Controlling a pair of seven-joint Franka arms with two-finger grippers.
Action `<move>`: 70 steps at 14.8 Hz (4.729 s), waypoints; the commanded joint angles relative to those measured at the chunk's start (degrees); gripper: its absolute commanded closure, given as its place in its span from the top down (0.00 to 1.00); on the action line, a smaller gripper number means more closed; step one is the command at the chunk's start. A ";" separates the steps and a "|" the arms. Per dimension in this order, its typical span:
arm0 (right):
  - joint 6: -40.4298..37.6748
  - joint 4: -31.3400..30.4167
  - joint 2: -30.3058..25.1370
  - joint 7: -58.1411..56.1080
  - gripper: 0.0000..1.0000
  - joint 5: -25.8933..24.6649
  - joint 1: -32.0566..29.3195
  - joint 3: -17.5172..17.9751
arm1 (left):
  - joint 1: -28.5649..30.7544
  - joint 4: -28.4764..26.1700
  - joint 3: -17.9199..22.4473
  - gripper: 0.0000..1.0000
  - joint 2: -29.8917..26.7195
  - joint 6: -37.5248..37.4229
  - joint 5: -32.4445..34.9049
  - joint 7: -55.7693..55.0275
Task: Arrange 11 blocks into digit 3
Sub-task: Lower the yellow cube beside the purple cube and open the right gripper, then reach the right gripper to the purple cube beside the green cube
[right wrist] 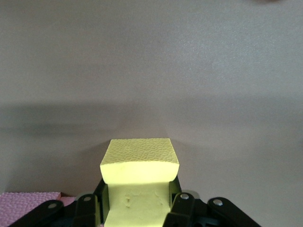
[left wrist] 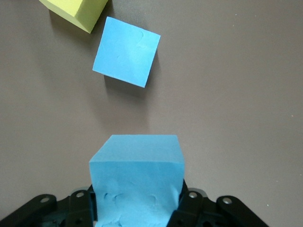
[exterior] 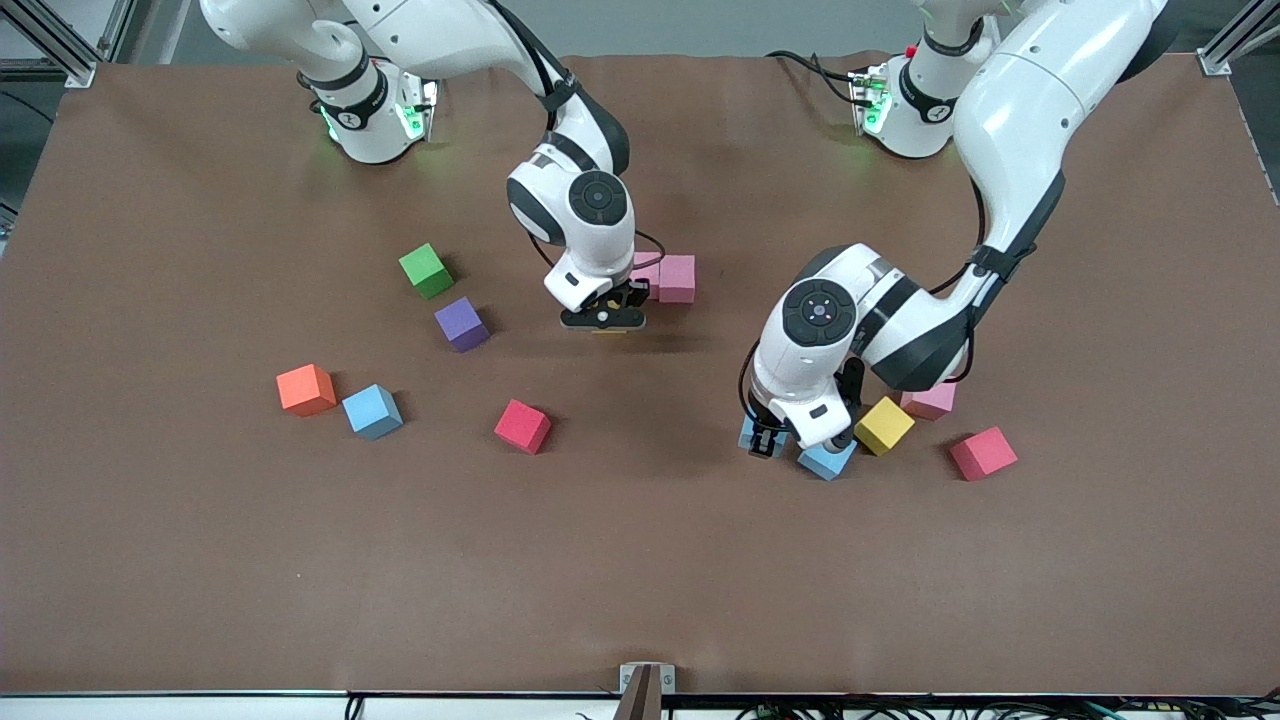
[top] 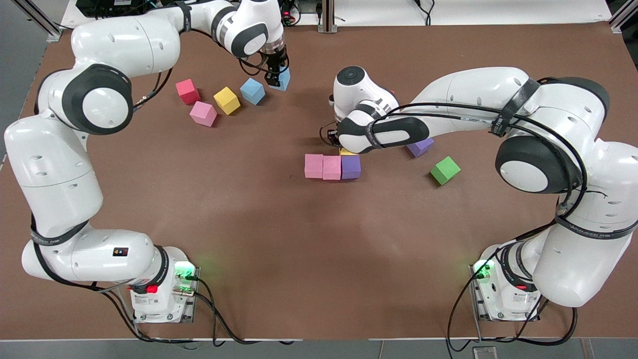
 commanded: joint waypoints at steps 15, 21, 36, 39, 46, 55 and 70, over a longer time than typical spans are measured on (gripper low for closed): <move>0.42 -2.43 -1.29 -2.46 0.05 0.60 -1.59 0.90 | -0.84 1.13 0.13 0.56 0.44 -0.28 -0.42 -0.34; 0.42 -2.34 -1.29 -2.11 0.14 0.60 -1.51 0.90 | -0.84 1.13 0.13 0.56 0.35 -0.28 -0.42 -0.34; -3.96 -0.23 -3.04 -2.11 1.00 0.69 -1.77 1.08 | -0.75 2.19 0.13 0.56 0.53 -0.28 -0.69 0.19; -6.42 -0.23 -6.02 -2.28 1.00 0.86 -2.99 1.17 | -0.75 2.19 0.13 0.56 0.53 -0.28 -0.69 0.19; -19.24 -1.90 -17.53 -1.76 1.00 4.12 -12.74 0.55 | -0.84 2.19 0.13 0.56 0.62 -0.28 -0.69 0.10; -24.80 -2.51 -21.59 2.86 1.00 -0.02 -28.74 0.02 | -0.75 2.19 0.13 0.56 0.62 -0.28 -0.69 0.02; 4.37 -27.38 -21.94 32.07 1.00 0.16 -26.74 0.46 | -0.84 2.19 0.13 0.56 0.44 -0.28 -0.60 -0.42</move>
